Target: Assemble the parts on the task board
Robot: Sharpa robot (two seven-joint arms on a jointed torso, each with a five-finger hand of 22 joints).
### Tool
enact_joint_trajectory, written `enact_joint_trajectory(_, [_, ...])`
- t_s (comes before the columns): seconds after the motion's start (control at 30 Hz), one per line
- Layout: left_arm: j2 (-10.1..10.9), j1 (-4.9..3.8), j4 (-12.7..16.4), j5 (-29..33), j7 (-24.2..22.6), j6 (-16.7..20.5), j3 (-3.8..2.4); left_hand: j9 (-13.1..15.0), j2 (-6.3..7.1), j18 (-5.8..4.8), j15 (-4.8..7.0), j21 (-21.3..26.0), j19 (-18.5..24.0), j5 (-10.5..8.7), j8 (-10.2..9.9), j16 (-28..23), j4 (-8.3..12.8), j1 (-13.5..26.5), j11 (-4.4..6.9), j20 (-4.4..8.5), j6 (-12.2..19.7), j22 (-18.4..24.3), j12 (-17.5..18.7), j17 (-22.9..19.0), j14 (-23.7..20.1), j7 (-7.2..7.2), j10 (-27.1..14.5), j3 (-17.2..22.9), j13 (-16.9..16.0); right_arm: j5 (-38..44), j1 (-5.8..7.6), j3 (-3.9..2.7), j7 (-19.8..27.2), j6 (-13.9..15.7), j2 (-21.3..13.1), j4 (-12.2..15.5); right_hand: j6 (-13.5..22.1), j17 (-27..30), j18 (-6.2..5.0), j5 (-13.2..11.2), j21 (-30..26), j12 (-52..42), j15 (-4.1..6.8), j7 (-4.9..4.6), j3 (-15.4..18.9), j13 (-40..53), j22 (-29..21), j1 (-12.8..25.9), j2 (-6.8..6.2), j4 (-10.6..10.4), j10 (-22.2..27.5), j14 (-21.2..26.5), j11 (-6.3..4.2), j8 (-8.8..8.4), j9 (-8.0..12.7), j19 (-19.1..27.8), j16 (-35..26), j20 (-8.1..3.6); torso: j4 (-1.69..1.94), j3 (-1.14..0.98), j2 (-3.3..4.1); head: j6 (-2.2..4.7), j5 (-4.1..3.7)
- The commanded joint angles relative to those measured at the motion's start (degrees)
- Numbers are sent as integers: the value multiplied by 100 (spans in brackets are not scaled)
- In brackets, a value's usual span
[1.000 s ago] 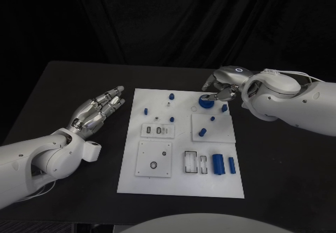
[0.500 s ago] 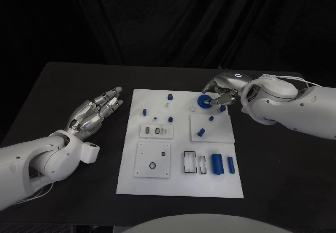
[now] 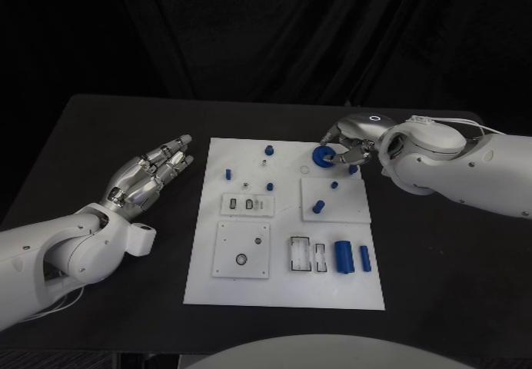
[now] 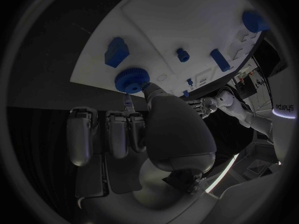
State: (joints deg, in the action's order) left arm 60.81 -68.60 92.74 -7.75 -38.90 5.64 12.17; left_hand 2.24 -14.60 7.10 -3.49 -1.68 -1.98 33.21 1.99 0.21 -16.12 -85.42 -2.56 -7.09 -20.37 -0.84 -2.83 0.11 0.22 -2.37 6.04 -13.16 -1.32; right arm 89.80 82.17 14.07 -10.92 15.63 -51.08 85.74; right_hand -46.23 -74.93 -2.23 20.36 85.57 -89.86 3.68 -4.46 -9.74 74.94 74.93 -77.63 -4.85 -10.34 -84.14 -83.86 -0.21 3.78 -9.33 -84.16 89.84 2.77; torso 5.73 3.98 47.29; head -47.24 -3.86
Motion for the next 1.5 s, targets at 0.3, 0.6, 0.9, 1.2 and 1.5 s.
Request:
enact_joint_trajectory(0.3, [-29, -1, -11, 20, -951, -138, -3, 12, -20, 111, -5, 9, 2, 26, 40, -17, -4, -68, -24, -70, -36, 3, 21, -7, -13, -96, -41, 52, 8, 142, -53, 9, -223, -205, 1, -40, -248, -1507, 40, -56, -55, -14, -35, -67, -5, 1506, 988, -41, -11, 81, -586, -614, 25, 162, -93, -116, 16, 26, -24, -3, -4, -16, 32])
enact_joint_trajectory(0.6, [-57, 0, -39, 20, -923, -176, -3, 16, -23, 121, -15, 7, 0, 27, 46, -16, -7, -74, -26, -88, -69, 2, 25, -6, -11, -133, -50, 62, 9, 143, -60, 9, -216, -232, -20, -26, -209, -1507, 33, -391, -81, -14, -61, -90, 71, 1506, 978, 77, -37, 50, -586, -614, 52, 189, -159, -102, 16, 55, -17, -11, -7, 3, 33])
enact_joint_trajectory(0.9, [-62, 1, -48, 20, -917, -192, -3, 20, -26, 125, -19, 6, -1, 29, 51, -16, -8, -78, -30, -95, -97, 2, 24, -6, -10, -147, -51, 67, 9, 144, -64, 9, -190, -146, -19, -32, 7, -1507, 22, -884, -124, -14, -59, -77, 214, 1506, 958, 226, -63, -60, -586, -614, 46, 136, -199, -77, 16, 59, -21, -2, -8, 36, 56])
enact_joint_trajectory(1.2, [-71, 1, -56, 19, -911, -212, -3, 20, -32, 129, -28, 5, -3, 36, 52, -15, -6, -86, -37, -106, -98, 1, 24, -6, -8, -156, -50, 76, 9, 145, -64, 9, -195, -138, 2, -48, -21, -1507, 22, -737, -132, -14, -58, -85, 199, 1506, 961, 142, -33, -30, -586, -614, 49, 179, -237, -78, 16, 57, -13, 0, -8, 49, 69])
enact_joint_trajectory(1.5, [-87, 3, -77, 19, -904, -235, -3, 19, -32, 130, -39, 3, -5, 39, 51, -15, -2, -94, -42, -116, -97, 0, 24, -5, -7, -160, -52, 83, 9, 145, -64, 9, -193, -173, -3, -54, -611, -1507, 21, 589, -148, -14, -50, -81, -16, 1506, 981, -162, 38, 248, -586, -614, 37, 797, -676, -84, 16, 43, -9, 3, -7, 54, 74])
